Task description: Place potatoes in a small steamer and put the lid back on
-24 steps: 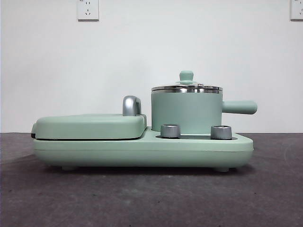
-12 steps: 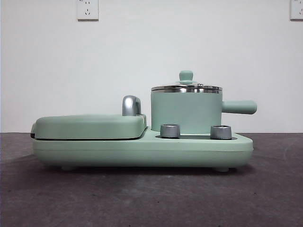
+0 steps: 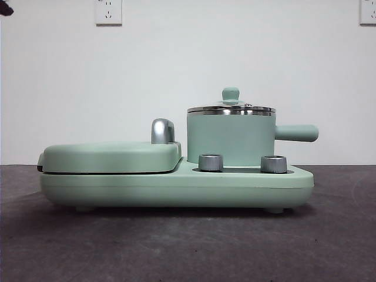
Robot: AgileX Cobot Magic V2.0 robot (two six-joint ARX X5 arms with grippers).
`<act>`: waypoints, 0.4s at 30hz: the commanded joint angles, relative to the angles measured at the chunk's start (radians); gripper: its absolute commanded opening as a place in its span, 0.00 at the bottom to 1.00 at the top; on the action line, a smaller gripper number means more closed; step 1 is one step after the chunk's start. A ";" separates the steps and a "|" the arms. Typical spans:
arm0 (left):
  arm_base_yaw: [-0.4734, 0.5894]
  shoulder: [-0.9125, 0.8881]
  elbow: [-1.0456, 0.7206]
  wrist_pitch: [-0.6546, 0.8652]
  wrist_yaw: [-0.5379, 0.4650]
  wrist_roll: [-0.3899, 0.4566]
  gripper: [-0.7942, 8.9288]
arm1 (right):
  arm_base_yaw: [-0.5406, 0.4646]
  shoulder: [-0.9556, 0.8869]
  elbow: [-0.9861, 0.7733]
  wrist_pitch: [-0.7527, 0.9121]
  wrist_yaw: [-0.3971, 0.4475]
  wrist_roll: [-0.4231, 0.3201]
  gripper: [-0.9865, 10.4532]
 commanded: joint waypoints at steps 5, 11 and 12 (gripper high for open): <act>-0.008 0.000 0.016 0.028 0.000 -0.011 0.54 | 0.006 0.003 0.010 0.018 0.008 -0.018 0.46; -0.008 0.000 0.016 0.021 0.001 -0.011 0.09 | 0.006 0.003 0.010 0.019 0.008 -0.023 0.11; -0.008 0.000 0.016 0.021 0.001 -0.011 0.09 | 0.006 0.003 0.010 0.020 0.008 -0.023 0.10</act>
